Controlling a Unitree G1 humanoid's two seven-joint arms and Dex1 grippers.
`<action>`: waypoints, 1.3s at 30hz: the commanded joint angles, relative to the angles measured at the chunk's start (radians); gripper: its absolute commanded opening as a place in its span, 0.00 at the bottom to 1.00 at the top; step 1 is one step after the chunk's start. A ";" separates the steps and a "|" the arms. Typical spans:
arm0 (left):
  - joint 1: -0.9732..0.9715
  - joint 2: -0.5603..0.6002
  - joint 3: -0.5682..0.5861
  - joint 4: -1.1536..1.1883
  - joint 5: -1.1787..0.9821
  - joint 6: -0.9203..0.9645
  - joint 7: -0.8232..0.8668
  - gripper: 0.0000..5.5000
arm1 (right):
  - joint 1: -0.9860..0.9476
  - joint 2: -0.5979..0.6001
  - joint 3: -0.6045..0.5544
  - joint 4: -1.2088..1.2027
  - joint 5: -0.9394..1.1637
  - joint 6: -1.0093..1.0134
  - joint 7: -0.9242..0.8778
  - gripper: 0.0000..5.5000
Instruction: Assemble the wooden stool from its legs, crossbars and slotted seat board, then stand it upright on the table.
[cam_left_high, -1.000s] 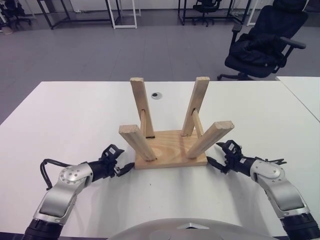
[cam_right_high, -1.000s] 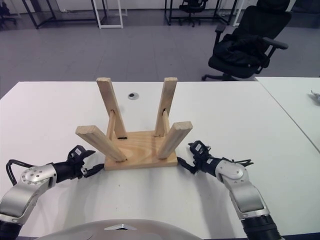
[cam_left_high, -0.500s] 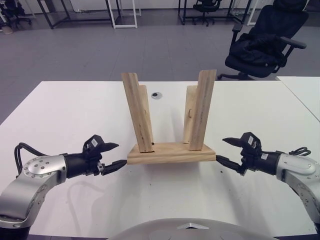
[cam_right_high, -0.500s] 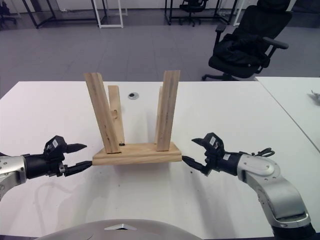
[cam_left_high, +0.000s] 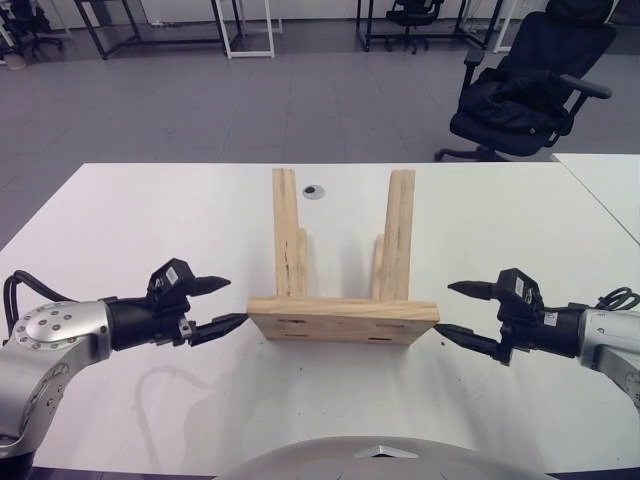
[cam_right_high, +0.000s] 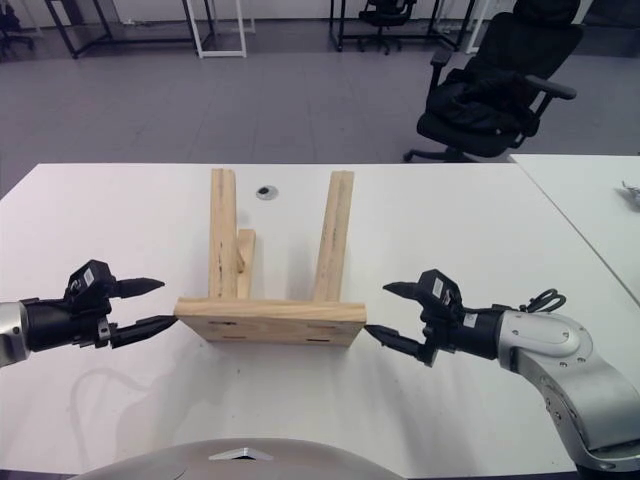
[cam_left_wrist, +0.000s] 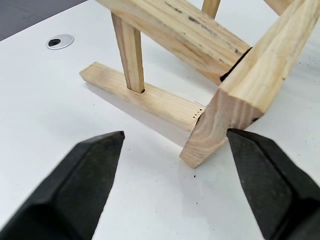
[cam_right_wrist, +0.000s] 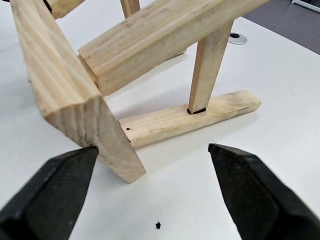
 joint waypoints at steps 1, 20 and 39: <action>-0.009 0.035 0.005 0.014 -0.026 -0.011 -0.059 0.69 | 0.014 -0.013 0.009 0.008 0.006 -0.032 0.028 0.75; -0.253 0.048 -0.351 0.251 0.096 -0.173 -0.325 0.60 | -0.187 0.017 0.271 0.179 -0.047 -0.111 0.157 0.61; -0.499 0.010 -0.219 0.168 -0.111 -0.140 -0.319 0.30 | -0.421 -0.044 0.026 0.100 0.317 -0.010 0.206 0.31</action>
